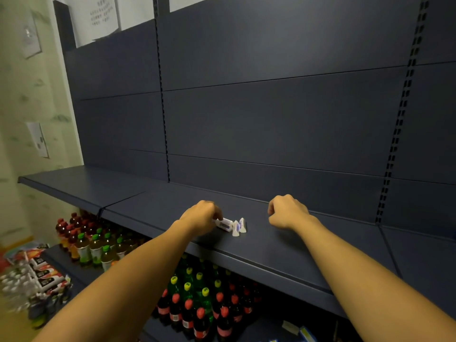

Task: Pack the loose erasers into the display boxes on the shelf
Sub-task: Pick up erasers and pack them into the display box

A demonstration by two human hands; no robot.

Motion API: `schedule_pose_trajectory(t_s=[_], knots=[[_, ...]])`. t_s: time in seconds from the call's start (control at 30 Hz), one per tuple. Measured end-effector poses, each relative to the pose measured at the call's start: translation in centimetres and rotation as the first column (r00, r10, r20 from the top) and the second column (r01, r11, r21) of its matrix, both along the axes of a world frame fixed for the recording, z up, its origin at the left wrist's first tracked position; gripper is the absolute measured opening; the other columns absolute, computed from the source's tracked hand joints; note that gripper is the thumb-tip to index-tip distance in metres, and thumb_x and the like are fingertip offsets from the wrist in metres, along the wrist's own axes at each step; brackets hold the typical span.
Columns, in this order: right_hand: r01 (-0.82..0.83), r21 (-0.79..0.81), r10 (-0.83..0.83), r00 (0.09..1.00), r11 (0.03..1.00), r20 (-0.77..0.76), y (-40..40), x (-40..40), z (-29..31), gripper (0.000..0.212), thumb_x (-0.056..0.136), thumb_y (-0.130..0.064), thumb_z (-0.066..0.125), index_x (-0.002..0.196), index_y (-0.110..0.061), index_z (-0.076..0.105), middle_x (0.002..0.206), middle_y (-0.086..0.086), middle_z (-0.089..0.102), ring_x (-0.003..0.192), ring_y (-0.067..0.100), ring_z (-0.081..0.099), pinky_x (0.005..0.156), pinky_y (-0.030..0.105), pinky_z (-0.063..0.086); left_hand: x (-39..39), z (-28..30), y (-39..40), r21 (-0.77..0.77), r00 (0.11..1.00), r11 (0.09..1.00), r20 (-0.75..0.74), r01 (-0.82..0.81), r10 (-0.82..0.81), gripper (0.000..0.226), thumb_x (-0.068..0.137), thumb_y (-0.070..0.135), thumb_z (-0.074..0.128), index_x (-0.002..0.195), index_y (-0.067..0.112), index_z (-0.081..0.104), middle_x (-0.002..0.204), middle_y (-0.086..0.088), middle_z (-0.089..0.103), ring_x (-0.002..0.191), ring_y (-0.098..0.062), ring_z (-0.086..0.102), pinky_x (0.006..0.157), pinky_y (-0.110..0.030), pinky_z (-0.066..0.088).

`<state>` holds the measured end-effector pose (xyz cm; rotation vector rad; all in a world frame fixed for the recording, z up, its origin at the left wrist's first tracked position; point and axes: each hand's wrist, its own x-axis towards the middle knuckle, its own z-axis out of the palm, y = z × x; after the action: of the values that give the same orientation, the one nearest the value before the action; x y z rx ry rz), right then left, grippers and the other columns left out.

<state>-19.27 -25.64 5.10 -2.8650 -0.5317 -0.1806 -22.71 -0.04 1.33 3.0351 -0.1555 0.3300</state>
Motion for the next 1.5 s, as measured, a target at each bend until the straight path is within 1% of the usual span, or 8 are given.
schedule_pose_trajectory(t_s=[0.2,0.43,0.6,0.8,0.97,1.1,1.27,1.5], knots=[[0.007,0.003,-0.007,1.0,1.0,-0.024,2.1,2.5,-0.4,0.026,0.083,-0.01,0.059,0.103,-0.021,0.07,0.108,0.004,0.067,0.095,0.027,0.064,0.084,0.039,0.057,2.1,0.4,1.7,0.008,0.995,0.995,-0.032,0.1,-0.1,0.026,0.091,0.025,0.074,0.116,0.022,0.072,0.119,0.0,0.06,0.108,-0.02,0.059,0.091,-0.036,0.053],[0.055,0.017,-0.054,0.996,0.998,-0.067,3.5,3.6,-1.5,0.024,0.083,-0.01,0.057,0.096,-0.023,0.073,0.107,0.003,0.067,0.095,0.027,0.065,0.082,0.035,0.055,4.1,0.4,2.2,-0.013,0.961,0.968,-0.117,0.25,-0.25,0.029,0.085,0.025,0.08,0.114,0.021,0.075,0.118,0.001,0.065,0.105,-0.017,0.06,0.089,-0.033,0.053],[0.095,0.072,-0.088,0.991,0.993,-0.1,4.5,3.5,-1.9,0.019,0.081,-0.011,0.06,0.074,-0.026,0.069,0.097,0.0,0.069,0.091,0.024,0.066,0.087,0.04,0.058,5.3,0.4,2.5,0.016,0.933,0.94,-0.136,0.34,-0.335,0.031,0.087,0.022,0.078,0.117,0.017,0.074,0.119,0.0,0.067,0.103,-0.017,0.061,0.081,-0.025,0.048],[0.147,0.127,-0.131,0.983,0.981,-0.127,6.0,3.2,-2.8,0.02,0.08,-0.013,0.067,0.065,-0.025,0.071,0.088,-0.003,0.072,0.088,0.021,0.068,0.087,0.042,0.059,5.9,0.2,3.3,0.054,0.916,0.918,-0.119,0.392,-0.384,0.027,0.088,0.024,0.074,0.114,0.017,0.074,0.113,-0.001,0.069,0.098,-0.019,0.064,0.079,-0.027,0.05],[0.238,0.212,-0.201,0.963,0.948,-0.182,7.1,3.1,-3.7,0.012,0.081,-0.028,0.077,0.072,-0.021,0.075,0.092,-0.001,0.072,0.089,0.02,0.068,0.088,0.042,0.058,6.0,0.5,4.4,0.045,0.923,0.924,-0.089,0.379,-0.374,0.025,0.079,0.026,0.074,0.103,0.021,0.075,0.102,0.002,0.068,0.086,-0.018,0.063,0.066,-0.028,0.05],[0.302,0.287,-0.244,0.944,0.909,-0.22,8.3,3.1,-4.1,0.035,0.078,-0.046,0.08,0.074,-0.011,0.075,0.087,0.004,0.072,0.085,0.024,0.068,0.072,0.034,0.057,6.0,0.9,5.6,0.0,0.929,0.931,-0.063,0.365,-0.364,0.028,0.075,0.027,0.076,0.102,0.02,0.074,0.099,0.002,0.068,0.084,-0.017,0.063,0.069,-0.032,0.055],[0.325,0.238,-0.262,0.928,0.915,-0.264,9.6,3.2,-4.2,0.025,0.071,-0.036,0.085,0.078,-0.013,0.079,0.091,0.003,0.073,0.087,0.02,0.069,0.084,0.038,0.06,6.1,1.2,6.8,-0.012,0.934,0.935,-0.02,0.356,-0.356,0.027,0.077,0.028,0.074,0.103,0.019,0.074,0.099,0.001,0.069,0.084,-0.018,0.064,0.072,-0.034,0.058],[0.326,0.163,-0.279,0.926,0.931,-0.255,9.6,2.7,-3.7,0.026,0.068,-0.026,0.081,0.086,-0.006,0.078,0.091,0.005,0.074,0.089,0.022,0.072,0.083,0.042,0.061,6.3,1.2,7.3,-0.007,0.934,0.934,0.009,0.358,-0.358,0.028,0.078,0.03,0.074,0.104,0.02,0.072,0.099,0.003,0.066,0.085,-0.017,0.062,0.072,-0.033,0.057]])
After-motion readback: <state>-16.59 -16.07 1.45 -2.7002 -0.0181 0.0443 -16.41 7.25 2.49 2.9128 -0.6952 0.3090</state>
